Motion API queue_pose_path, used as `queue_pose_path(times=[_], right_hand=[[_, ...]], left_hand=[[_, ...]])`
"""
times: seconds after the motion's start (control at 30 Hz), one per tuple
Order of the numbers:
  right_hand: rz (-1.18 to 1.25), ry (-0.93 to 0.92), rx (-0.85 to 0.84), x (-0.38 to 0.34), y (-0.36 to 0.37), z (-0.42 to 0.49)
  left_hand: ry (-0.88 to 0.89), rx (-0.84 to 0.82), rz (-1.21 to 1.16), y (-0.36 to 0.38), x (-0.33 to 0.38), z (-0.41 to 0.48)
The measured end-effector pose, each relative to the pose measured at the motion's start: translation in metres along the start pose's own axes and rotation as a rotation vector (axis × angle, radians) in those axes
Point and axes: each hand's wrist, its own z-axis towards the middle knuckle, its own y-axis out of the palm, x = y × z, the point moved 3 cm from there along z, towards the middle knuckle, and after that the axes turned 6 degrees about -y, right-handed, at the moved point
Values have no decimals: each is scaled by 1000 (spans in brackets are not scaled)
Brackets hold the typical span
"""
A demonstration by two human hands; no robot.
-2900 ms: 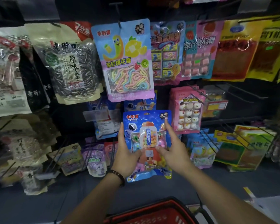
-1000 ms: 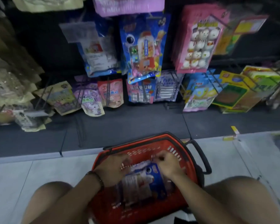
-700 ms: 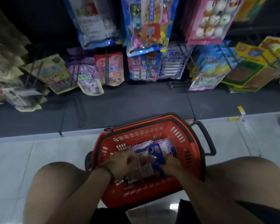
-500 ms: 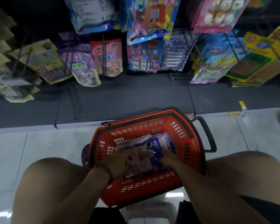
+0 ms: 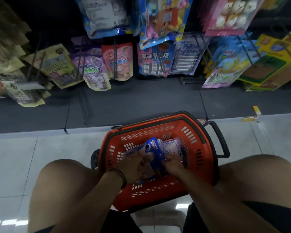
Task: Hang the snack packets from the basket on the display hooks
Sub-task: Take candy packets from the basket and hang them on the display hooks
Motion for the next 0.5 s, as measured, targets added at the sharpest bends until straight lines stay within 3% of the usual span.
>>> queue_pose_path(times=[0.1, 0.27, 0.43, 0.5], right_hand=[[104, -66, 33, -7, 1, -13], [371, -279, -76, -46, -22, -52], [411, -510, -24, -75, -66, -99], [476, -586, 50, -86, -84, -117]], left_hand=[[47, 62, -180, -6, 1, -13], [-171, 281, -271, -21, -17, -32], [82, 241, -673, -39, -8, -48], [177, 312, -742, -49, 3, -62]])
